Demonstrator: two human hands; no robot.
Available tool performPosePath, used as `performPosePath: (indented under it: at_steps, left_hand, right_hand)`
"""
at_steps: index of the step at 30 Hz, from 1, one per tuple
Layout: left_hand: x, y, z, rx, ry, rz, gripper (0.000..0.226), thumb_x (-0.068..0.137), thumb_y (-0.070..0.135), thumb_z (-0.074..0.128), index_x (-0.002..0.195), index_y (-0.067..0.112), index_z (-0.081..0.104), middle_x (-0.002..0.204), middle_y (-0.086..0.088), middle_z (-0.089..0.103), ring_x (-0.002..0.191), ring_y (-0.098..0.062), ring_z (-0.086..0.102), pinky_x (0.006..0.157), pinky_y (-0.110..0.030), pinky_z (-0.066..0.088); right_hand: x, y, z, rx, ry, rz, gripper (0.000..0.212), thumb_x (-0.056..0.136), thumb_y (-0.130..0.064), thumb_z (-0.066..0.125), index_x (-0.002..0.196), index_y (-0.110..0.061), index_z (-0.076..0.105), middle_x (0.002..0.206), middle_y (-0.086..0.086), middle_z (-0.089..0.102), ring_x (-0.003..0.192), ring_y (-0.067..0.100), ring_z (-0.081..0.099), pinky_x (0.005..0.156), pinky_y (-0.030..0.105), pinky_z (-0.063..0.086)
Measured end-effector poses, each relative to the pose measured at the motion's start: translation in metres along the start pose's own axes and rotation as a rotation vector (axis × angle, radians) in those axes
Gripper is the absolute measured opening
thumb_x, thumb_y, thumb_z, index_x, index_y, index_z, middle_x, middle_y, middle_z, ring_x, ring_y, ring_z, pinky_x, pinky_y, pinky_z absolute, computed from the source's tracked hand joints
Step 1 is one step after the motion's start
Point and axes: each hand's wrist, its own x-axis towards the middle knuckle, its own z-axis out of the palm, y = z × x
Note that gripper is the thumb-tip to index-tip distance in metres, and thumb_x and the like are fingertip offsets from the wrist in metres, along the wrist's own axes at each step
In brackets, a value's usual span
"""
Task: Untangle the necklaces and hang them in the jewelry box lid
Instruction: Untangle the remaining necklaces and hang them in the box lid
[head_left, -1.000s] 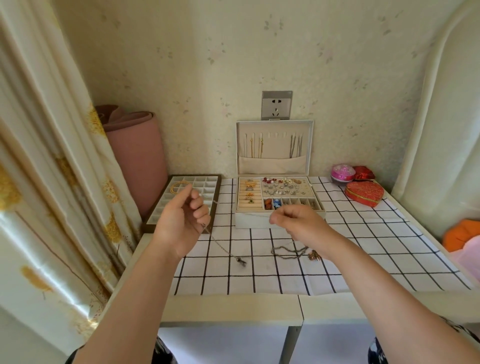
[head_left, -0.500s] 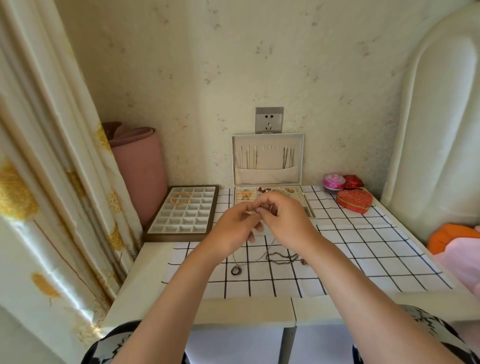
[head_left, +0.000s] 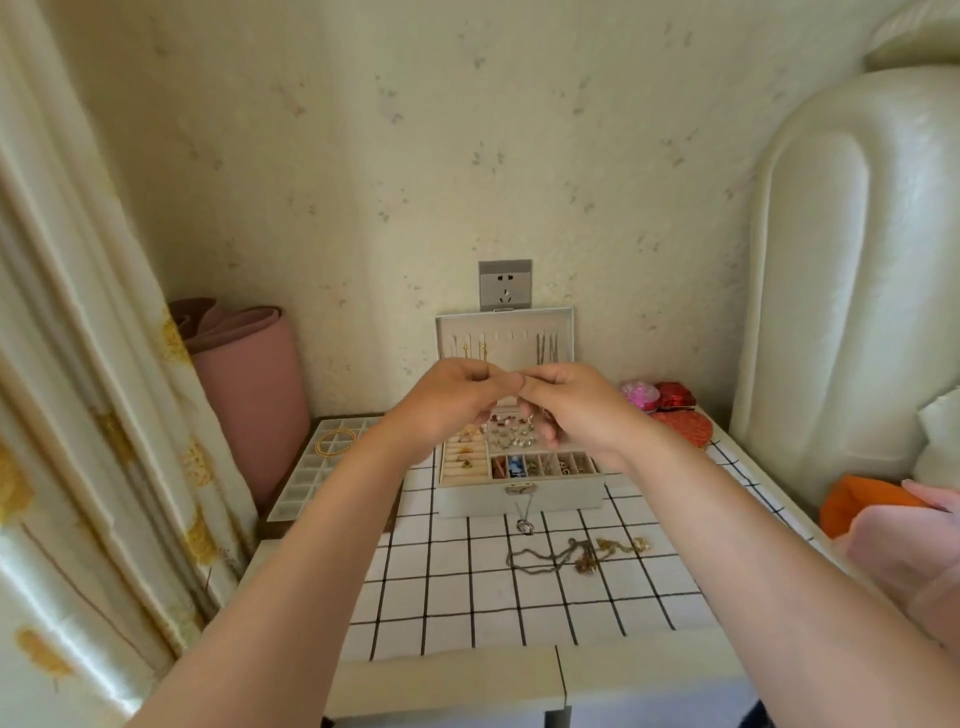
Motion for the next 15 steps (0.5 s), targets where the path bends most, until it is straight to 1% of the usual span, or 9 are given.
performPosePath:
  at_steps: [2,3,4,5,7,10,13,15]
  left_hand:
    - [0.013,0.012,-0.007,0.022,-0.010,0.019,0.027,0.093,0.038,0.065,0.095,0.013,0.075,0.051,0.012,0.052,0.057,-0.006,0.050,0.071,-0.017,0.048]
    - [0.019,0.018,-0.010,0.025,-0.027,0.027,0.032,0.093,0.040,0.064,0.095,0.010,0.074,0.050,0.012,0.050,0.057,-0.008,0.050,0.076,-0.020,0.048]
    - [0.026,0.023,-0.013,0.018,-0.052,0.035,0.034,0.093,0.040,0.063,0.090,0.007,0.072,0.050,0.011,0.048,0.057,-0.010,0.049,0.079,-0.024,0.048]
    - [0.032,0.027,-0.016,-0.011,-0.090,0.044,0.035,0.095,0.039,0.062,0.082,0.007,0.068,0.051,0.009,0.046,0.057,-0.012,0.049,0.080,-0.026,0.049]
    - [0.045,0.032,-0.020,-0.123,-0.163,0.053,0.035,0.097,0.035,0.059,0.069,0.014,0.055,0.055,0.005,0.044,0.057,-0.016,0.049,0.081,-0.031,0.049]
    - [0.065,0.031,-0.026,-0.314,-0.177,0.037,0.039,0.099,0.035,0.055,0.064,0.019,0.045,0.058,0.002,0.042,0.058,-0.018,0.049,0.086,-0.038,0.047]
    - [0.087,0.020,-0.032,-0.563,-0.146,0.004,0.035,0.098,0.033,0.053,0.067,0.019,0.047,0.059,0.003,0.044,0.060,-0.016,0.054,0.094,-0.039,0.047]
    - [0.101,0.010,-0.036,-0.711,-0.114,-0.024,0.031,0.099,0.030,0.052,0.071,0.018,0.051,0.059,0.003,0.046,0.062,-0.015,0.057,0.093,-0.037,0.049]
  right_hand:
    - [0.009,-0.013,-0.013,-0.032,-0.025,0.005,0.020,0.099,-0.025,0.059,0.108,-0.012,0.072,0.065,-0.004,0.055,0.046,0.009,0.040,0.045,0.026,0.035]
    - [0.013,-0.020,-0.019,-0.056,-0.034,0.003,0.023,0.099,-0.028,0.058,0.106,-0.011,0.072,0.065,-0.004,0.053,0.047,0.009,0.039,0.046,0.026,0.033]
    - [0.017,-0.026,-0.024,-0.077,-0.044,0.004,0.025,0.099,-0.030,0.058,0.102,-0.010,0.071,0.064,-0.004,0.052,0.047,0.009,0.038,0.047,0.026,0.032]
    - [0.022,-0.033,-0.029,-0.093,-0.055,0.008,0.026,0.098,-0.032,0.058,0.097,-0.010,0.071,0.064,-0.004,0.051,0.047,0.010,0.037,0.049,0.026,0.032]
    - [0.032,-0.045,-0.037,-0.126,-0.067,0.016,0.029,0.096,-0.036,0.058,0.084,-0.012,0.065,0.063,-0.003,0.050,0.048,0.011,0.037,0.051,0.028,0.033]
    - [0.054,-0.055,-0.046,-0.141,-0.046,-0.008,0.032,0.093,-0.044,0.060,0.074,-0.019,0.055,0.063,-0.002,0.050,0.049,0.012,0.037,0.052,0.029,0.035]
    - [0.081,-0.055,-0.056,-0.024,0.015,0.004,0.033,0.095,-0.041,0.059,0.070,-0.021,0.050,0.062,-0.002,0.050,0.046,0.013,0.034,0.052,0.029,0.033]
    - [0.097,-0.052,-0.060,0.007,0.027,-0.008,0.032,0.097,-0.038,0.056,0.072,-0.019,0.050,0.061,-0.002,0.049,0.046,0.013,0.032,0.050,0.028,0.031]
